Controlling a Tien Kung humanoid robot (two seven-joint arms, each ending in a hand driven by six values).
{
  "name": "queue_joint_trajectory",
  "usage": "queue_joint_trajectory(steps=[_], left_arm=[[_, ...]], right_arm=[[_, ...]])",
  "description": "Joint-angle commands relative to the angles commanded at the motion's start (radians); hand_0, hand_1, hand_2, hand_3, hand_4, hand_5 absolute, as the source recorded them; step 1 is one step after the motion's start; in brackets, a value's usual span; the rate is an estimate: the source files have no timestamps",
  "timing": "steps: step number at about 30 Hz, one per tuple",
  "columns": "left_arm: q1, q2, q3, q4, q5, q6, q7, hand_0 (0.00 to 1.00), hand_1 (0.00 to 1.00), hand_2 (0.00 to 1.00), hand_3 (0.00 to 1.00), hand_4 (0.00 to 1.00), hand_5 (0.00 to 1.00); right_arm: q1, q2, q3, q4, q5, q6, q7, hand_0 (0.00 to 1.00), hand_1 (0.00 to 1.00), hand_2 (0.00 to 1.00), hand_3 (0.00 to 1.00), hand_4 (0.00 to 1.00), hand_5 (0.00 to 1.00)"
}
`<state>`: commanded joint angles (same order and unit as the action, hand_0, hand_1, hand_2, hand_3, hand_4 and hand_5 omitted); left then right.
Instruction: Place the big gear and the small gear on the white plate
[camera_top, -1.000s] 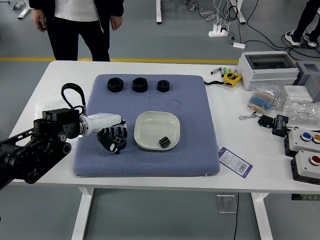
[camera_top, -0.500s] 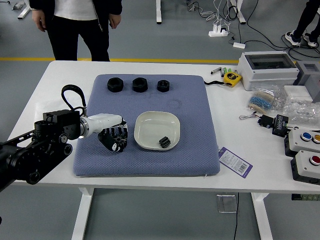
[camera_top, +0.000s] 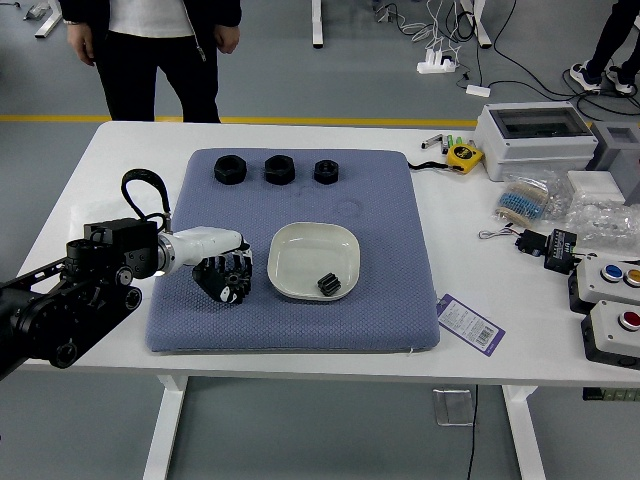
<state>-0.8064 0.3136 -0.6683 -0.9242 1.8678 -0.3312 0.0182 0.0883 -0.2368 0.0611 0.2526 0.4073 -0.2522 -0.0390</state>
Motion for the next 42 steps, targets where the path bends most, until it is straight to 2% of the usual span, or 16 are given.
queue_joint_trajectory(steps=[1,2,13,22,26,31,32,33,35,37,38,42], left_arm=[[0.0,0.0,-0.001,0.0,0.001,0.0,0.0,0.346,0.327,0.384,0.468,0.517,0.002],[0.0,0.001,-0.005,-0.002,0.004,-0.001,0.001,0.328,0.291,0.345,0.432,0.4,0.002],[-0.002,0.017,-0.045,-0.033,0.033,-0.003,0.005,0.327,0.273,0.33,0.428,0.387,0.002],[-0.01,0.022,-0.079,-0.1,0.068,-0.004,0.008,0.328,0.269,0.332,0.429,0.384,0.002],[-0.018,0.001,-0.082,-0.146,0.071,0.017,-0.008,0.329,0.27,0.334,0.43,0.379,0.002],[-0.034,-0.027,-0.074,-0.146,0.055,0.067,-0.05,0.329,0.27,0.334,0.43,0.379,0.002],[-0.041,-0.038,-0.072,-0.135,0.054,0.083,-0.065,0.347,0.29,0.357,0.456,0.451,0.002],[-0.05,-0.053,-0.068,-0.118,0.057,0.106,-0.084,0.347,0.29,0.357,0.456,0.451,0.002],[-0.056,-0.062,-0.065,-0.108,0.056,0.116,-0.092,0.347,0.29,0.357,0.456,0.451,0.002],[-0.069,-0.086,-0.054,-0.084,0.057,0.135,-0.105,0.347,0.29,0.357,0.456,0.451,0.002],[-0.072,-0.092,-0.051,-0.079,0.058,0.139,-0.107,0.355,0.315,0.387,0.484,0.495,0.002],[-0.091,-0.125,-0.02,-0.049,0.07,0.141,-0.105,0.355,0.315,0.387,0.484,0.495,0.002]], right_arm=[[0.0,0.0,0.0,0.0,0.001,0.0,0.0,0.662,0.65,0.729,0.591,0.791,0.717],[0.001,0.0,-0.001,0.0,0.002,0.0,0.0,0.662,0.65,0.729,0.59,0.791,0.718],[0.003,-0.001,-0.002,0.0,0.004,0.001,0.0,0.661,0.65,0.729,0.591,0.791,0.717],[0.006,-0.002,-0.001,-0.001,0.001,0.0,0.0,0.662,0.65,0.729,0.59,0.791,0.717],[0.008,-0.002,0.001,-0.001,-0.004,-0.001,-0.002,0.661,0.65,0.729,0.59,0.791,0.717],[0.011,-0.002,0.004,0.0,-0.01,-0.003,-0.004,0.661,0.65,0.729,0.59,0.791,0.717],[0.011,-0.003,0.004,0.0,-0.01,-0.003,-0.004,0.661,0.65,0.729,0.59,0.79,0.717],[0.012,-0.003,0.005,0.0,-0.01,-0.004,-0.004,0.661,0.65,0.729,0.59,0.79,0.717],[0.013,-0.003,0.005,0.0,-0.011,-0.004,-0.005,0.661,0.65,0.729,0.59,0.79,0.717],[0.016,-0.004,0.007,0.001,-0.016,-0.005,-0.006,0.661,0.65,0.729,0.59,0.79,0.717],[0.016,-0.004,0.007,0.001,-0.018,-0.005,-0.006,0.661,0.649,0.729,0.59,0.791,0.717],[0.021,-0.006,0.01,0.002,-0.023,-0.006,-0.007,0.661,0.649,0.729,0.59,0.791,0.717]])
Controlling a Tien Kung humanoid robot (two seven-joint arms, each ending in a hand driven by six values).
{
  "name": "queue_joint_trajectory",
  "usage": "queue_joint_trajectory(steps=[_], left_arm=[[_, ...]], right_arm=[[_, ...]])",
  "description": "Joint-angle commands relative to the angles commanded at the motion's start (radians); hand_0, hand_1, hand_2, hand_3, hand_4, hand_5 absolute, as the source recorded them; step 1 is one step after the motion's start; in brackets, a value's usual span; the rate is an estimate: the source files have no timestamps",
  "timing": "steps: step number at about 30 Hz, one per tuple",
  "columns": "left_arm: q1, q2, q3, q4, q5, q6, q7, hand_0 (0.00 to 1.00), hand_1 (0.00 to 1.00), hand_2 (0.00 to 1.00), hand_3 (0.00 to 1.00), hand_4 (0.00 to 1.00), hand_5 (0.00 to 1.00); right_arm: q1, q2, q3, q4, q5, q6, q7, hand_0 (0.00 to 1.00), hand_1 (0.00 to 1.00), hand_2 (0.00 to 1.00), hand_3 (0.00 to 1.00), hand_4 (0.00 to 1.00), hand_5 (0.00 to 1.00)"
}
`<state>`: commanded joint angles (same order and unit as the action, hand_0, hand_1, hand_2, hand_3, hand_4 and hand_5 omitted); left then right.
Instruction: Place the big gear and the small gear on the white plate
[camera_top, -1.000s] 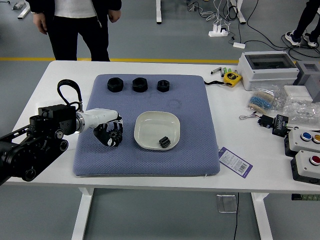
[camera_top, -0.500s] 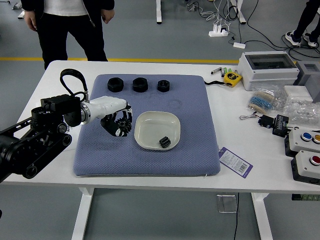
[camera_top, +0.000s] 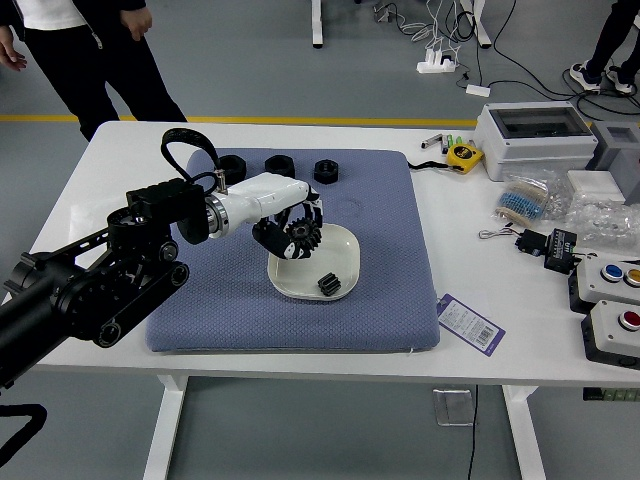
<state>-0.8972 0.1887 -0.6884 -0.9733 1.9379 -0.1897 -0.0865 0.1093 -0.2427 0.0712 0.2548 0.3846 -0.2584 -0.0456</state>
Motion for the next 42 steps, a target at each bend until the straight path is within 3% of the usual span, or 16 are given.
queue_joint_trajectory(steps=[2,3,14,15,17,19,20,25,26,35,42], left_arm=[[-0.011,-0.022,0.014,0.032,0.026,0.006,0.0,0.355,0.315,0.387,0.484,0.495,0.002],[-0.014,-0.029,0.016,0.045,0.034,0.008,0.001,0.388,0.413,0.473,0.543,0.452,0.002],[-0.054,-0.119,0.028,0.221,0.062,0.021,0.04,0.393,0.444,0.507,0.553,0.44,0.002],[-0.056,-0.122,0.027,0.225,0.062,0.018,0.043,0.429,0.517,0.575,0.572,0.596,0.054],[-0.06,-0.13,0.026,0.236,0.053,-0.003,0.057,0.429,0.517,0.575,0.572,0.596,0.054],[-0.061,-0.135,0.025,0.243,0.045,-0.013,0.062,0.429,0.517,0.575,0.572,0.596,0.054],[-0.06,-0.137,0.025,0.244,0.043,-0.016,0.064,0.547,0.676,0.746,0.618,0.898,0.217],[-0.056,-0.137,0.037,0.25,-0.023,-0.073,0.079,0.547,0.676,0.746,0.618,0.898,0.217],[-0.055,-0.136,0.038,0.25,-0.029,-0.072,0.074,0.658,0.759,0.813,0.663,0.941,0.294],[-0.051,-0.141,0.035,0.261,-0.022,-0.042,0.061,0.696,0.792,0.857,0.706,0.948,0.301],[-0.047,-0.133,0.01,0.23,-0.005,-0.036,0.066,0.712,0.806,0.867,0.728,0.963,0.335]], right_arm=[[0.004,-0.001,0.001,0.001,-0.004,-0.001,0.0,0.661,0.649,0.729,0.59,0.791,0.717],[0.005,-0.001,0.002,0.001,-0.005,-0.001,-0.001,0.661,0.649,0.729,0.589,0.791,0.717],[0.015,-0.005,0.015,0.004,-0.033,-0.005,-0.006,0.661,0.649,0.73,0.59,0.791,0.716],[0.015,-0.005,0.016,0.004,-0.034,-0.005,-0.007,0.658,0.649,0.729,0.59,0.791,0.716],[0.012,-0.006,0.018,0.004,-0.036,-0.005,-0.007,0.658,0.649,0.729,0.59,0.791,0.716],[0.01,-0.005,0.019,0.004,-0.039,-0.005,-0.008,0.658,0.649,0.729,0.59,0.791,0.716],[0.009,-0.005,0.02,0.004,-0.04,-0.006,-0.008,0.659,0.649,0.73,0.59,0.793,0.714],[0.002,-0.003,0.02,0.003,-0.039,-0.006,-0.008,0.659,0.649,0.73,0.59,0.793,0.714],[0.001,-0.003,0.02,0.003,-0.039,-0.006,-0.008,0.66,0.649,0.73,0.589,0.793,0.714],[-0.005,-0.003,0.023,0.003,-0.046,-0.006,-0.009,0.659,0.649,0.73,0.589,0.793,0.713],[-0.006,-0.002,0.017,0.003,-0.033,-0.005,-0.005,0.659,0.649,0.729,0.589,0.793,0.713]])
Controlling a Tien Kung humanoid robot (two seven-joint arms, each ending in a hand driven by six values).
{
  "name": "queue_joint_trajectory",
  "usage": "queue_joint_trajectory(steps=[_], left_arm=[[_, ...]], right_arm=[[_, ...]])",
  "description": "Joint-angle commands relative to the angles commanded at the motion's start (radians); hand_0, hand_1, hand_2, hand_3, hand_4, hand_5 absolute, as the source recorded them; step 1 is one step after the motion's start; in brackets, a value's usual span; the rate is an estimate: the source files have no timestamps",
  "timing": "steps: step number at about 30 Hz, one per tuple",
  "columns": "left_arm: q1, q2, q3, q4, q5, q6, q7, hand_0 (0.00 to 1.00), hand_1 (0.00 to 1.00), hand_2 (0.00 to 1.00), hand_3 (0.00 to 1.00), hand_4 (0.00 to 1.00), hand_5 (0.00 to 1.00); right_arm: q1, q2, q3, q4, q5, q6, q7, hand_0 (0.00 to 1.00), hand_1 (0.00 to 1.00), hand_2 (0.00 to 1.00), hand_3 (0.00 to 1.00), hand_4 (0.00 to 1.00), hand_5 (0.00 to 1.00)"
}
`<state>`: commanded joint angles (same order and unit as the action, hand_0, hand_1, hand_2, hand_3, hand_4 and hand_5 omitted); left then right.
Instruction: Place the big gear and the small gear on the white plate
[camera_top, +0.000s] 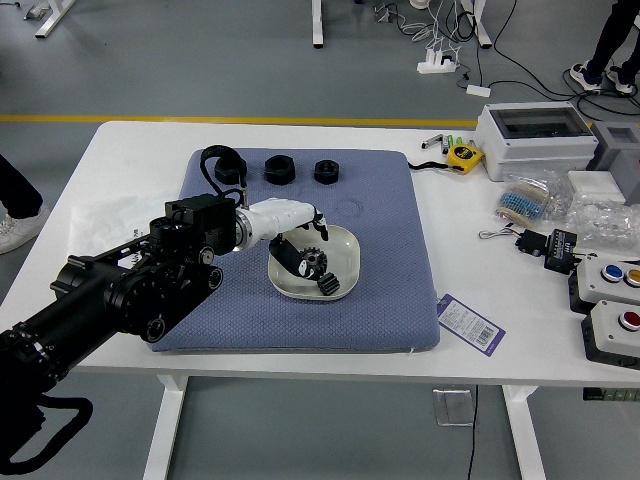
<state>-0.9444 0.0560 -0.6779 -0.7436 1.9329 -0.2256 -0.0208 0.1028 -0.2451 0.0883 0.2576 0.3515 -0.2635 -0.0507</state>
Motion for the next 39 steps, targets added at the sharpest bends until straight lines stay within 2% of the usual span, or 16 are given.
queue_joint_trajectory(steps=[2,3,11,14,15,17,20,23,24,26,27,29,32,33,38,39], left_arm=[[0.004,0.004,-0.025,-0.02,0.012,0.009,0.004,0.712,0.806,0.867,0.728,0.963,0.335],[0.008,0.007,-0.046,-0.036,0.02,0.019,0.005,0.718,0.808,0.881,0.773,0.971,0.347],[0.055,0.027,-0.228,-0.13,0.07,0.152,-0.019,0.718,0.808,0.879,0.77,0.967,0.353],[0.087,0.027,-0.324,-0.161,0.107,0.227,-0.036,0.718,0.808,0.879,0.77,0.967,0.353],[0.106,0.024,-0.362,-0.176,0.118,0.261,-0.048,0.781,0.86,0.913,0.789,0.962,0.367],[0.123,0.02,-0.41,-0.188,0.12,0.307,-0.06,0.781,0.86,0.913,0.789,0.962,0.367],[0.189,0.01,-0.514,-0.232,0.079,0.406,-0.097,0.781,0.86,0.913,0.789,0.962,0.367],[0.227,0.013,-0.579,-0.258,0.038,0.453,-0.112,0.81,0.881,0.94,0.814,0.958,0.366],[0.237,0.015,-0.597,-0.265,0.025,0.461,-0.115,0.81,0.881,0.94,0.814,0.958,0.366],[0.279,0.039,-0.659,-0.288,-0.022,0.453,-0.126,0.81,0.881,0.94,0.814,0.958,0.366],[0.297,0.047,-0.69,-0.294,-0.046,0.45,-0.132,0.765,0.823,0.899,0.802,0.944,0.373],[0.321,0.061,-0.732,-0.3,-0.088,0.449,-0.138,0.765,0.823,0.899,0.802,0.944,0.373],[0.356,0.093,-0.781,-0.301,-0.14,0.421,-0.142,0.765,0.823,0.899,0.802,0.944,0.373],[0.364,0.101,-0.795,-0.299,-0.137,0.407,-0.14,0.79,0.82,0.859,0.796,0.964,0.504],[0.432,0.141,-0.867,-0.298,-0.225,0.361,-0.134,0.79,0.82,0.859,0.796,0.964,0.504],[0.441,0.144,-0.873,-0.299,-0.257,0.358,-0.134,0.811,0.828,0.866,0.801,0.992,0.614]], right_arm=[[0.001,0.0,-0.003,0.0,0.005,0.001,0.002,0.659,0.649,0.729,0.589,0.793,0.713],[0.001,0.0,-0.005,0.0,0.009,0.001,0.003,0.659,0.649,0.73,0.59,0.793,0.713],[0.001,0.001,-0.01,-0.002,0.018,0.003,0.005,0.66,0.649,0.73,0.589,0.793,0.714],[-0.001,0.002,-0.009,-0.003,0.019,0.004,0.005,0.66,0.649,0.73,0.589,0.793,0.714],[-0.001,0.002,-0.009,-0.004,0.018,0.004,0.005,0.66,0.649,0.73,0.589,0.794,0.713],[-0.001,0.002,-0.009,-0.004,0.016,0.004,0.004,0.66,0.649,0.73,0.589,0.794,0.713],[-0.002,0.004,-0.011,-0.005,0.017,0.004,0.006,0.66,0.649,0.73,0.589,0.794,0.713],[-0.001,0.004,-0.015,-0.005,0.025,0.005,0.009,0.66,0.649,0.73,0.589,0.794,0.713],[-0.001,0.004,-0.016,-0.005,0.028,0.005,0.009,0.66,0.649,0.73,0.589,0.794,0.713],[-0.002,0.003,-0.021,-0.005,0.037,0.008,0.013,0.66,0.649,0.73,0.589,0.794,0.713],[-0.003,0.003,-0.022,-0.005,0.038,0.008,0.014,0.66,0.65,0.73,0.589,0.793,0.713],[-0.004,0.003,-0.024,-0.006,0.042,0.009,0.015,0.66,0.65,0.73,0.589,0.793,0.713],[-0.007,0.004,-0.024,-0.006,0.04,0.009,0.014,0.66,0.65,0.73,0.589,0.793,0.713],[-0.007,0.004,-0.023,-0.007,0.037,0.009,0.013,0.661,0.649,0.729,0.589,0.793,0.713],[-0.009,0.005,-0.025,-0.007,0.044,0.011,0.015,0.661,0.649,0.729,0.589,0.793,0.713],[-0.009,0.005,-0.026,-0.007,0.044,0.011,0.015,0.66,0.649,0.729,0.589,0.793,0.713]])
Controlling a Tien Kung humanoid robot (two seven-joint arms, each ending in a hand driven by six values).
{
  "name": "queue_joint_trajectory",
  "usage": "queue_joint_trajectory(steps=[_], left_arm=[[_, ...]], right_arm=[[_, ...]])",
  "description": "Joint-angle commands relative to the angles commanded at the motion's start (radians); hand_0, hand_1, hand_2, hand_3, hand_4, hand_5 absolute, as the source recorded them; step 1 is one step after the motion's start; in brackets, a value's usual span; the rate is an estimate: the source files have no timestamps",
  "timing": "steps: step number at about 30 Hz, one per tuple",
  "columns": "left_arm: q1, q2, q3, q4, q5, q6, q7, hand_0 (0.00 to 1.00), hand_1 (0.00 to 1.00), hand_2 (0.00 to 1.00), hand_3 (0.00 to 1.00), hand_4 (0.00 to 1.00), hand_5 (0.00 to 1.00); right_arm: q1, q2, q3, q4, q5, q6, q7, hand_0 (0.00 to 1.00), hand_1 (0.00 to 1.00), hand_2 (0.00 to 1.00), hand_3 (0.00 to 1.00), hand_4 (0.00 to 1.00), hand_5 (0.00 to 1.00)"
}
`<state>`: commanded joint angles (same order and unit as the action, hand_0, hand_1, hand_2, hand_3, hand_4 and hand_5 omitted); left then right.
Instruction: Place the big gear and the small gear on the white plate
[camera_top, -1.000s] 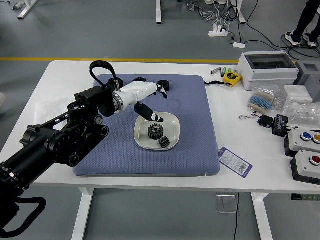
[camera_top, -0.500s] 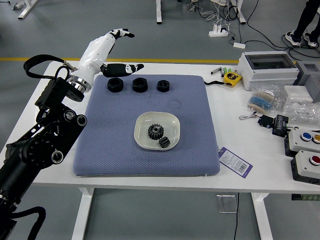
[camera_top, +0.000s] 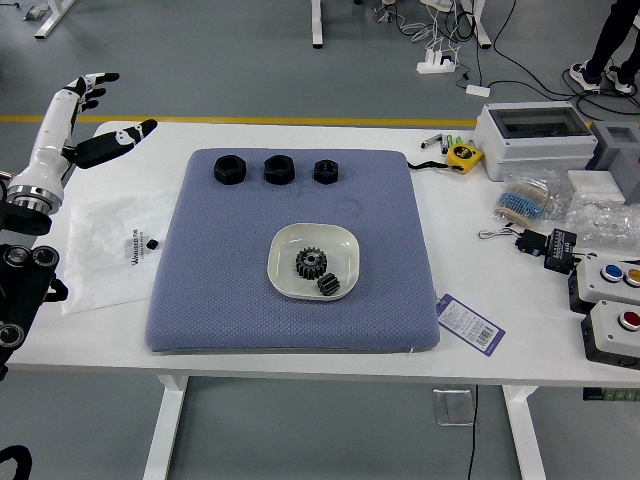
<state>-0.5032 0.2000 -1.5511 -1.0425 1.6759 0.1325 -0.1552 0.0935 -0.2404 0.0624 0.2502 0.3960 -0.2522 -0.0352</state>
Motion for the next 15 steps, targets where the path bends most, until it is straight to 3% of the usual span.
queue_joint_trajectory(steps=[5,6,9,11,12,15], left_arm=[[0.073,0.03,-0.02,-0.01,-0.114,-0.026,-0.024,0.811,0.828,0.866,0.801,0.992,0.614],[0.091,0.031,-0.027,-0.016,-0.133,-0.032,-0.029,0.818,0.824,0.857,0.793,0.998,0.662],[0.135,0.026,-0.043,-0.037,-0.198,-0.06,-0.033,0.818,0.824,0.857,0.793,0.998,0.662],[0.184,0.009,-0.06,-0.068,-0.277,-0.121,-0.021,0.818,0.824,0.857,0.793,0.998,0.662],[0.198,0.005,-0.063,-0.075,-0.315,-0.143,-0.017,0.771,0.739,0.813,0.761,0.998,0.713],[0.249,-0.016,-0.077,-0.116,-0.431,-0.219,0.013,0.771,0.739,0.813,0.761,0.998,0.713]], right_arm=[[0.002,-0.003,-0.005,0.0,0.006,0.002,0.003,0.66,0.649,0.729,0.589,0.793,0.713],[0.002,-0.004,-0.006,0.0,0.008,0.002,0.004,0.66,0.648,0.728,0.589,0.793,0.714],[0.0,-0.003,-0.01,-0.002,0.015,0.002,0.006,0.66,0.648,0.728,0.589,0.793,0.714],[-0.005,-0.001,-0.019,-0.003,0.037,0.003,0.012,0.66,0.648,0.728,0.589,0.793,0.714],[-0.006,0.0,-0.021,-0.003,0.041,0.003,0.013,0.66,0.647,0.728,0.589,0.793,0.714],[-0.01,0.003,-0.018,-0.004,0.036,0.003,0.011,0.66,0.647,0.728,0.589,0.793,0.714]])
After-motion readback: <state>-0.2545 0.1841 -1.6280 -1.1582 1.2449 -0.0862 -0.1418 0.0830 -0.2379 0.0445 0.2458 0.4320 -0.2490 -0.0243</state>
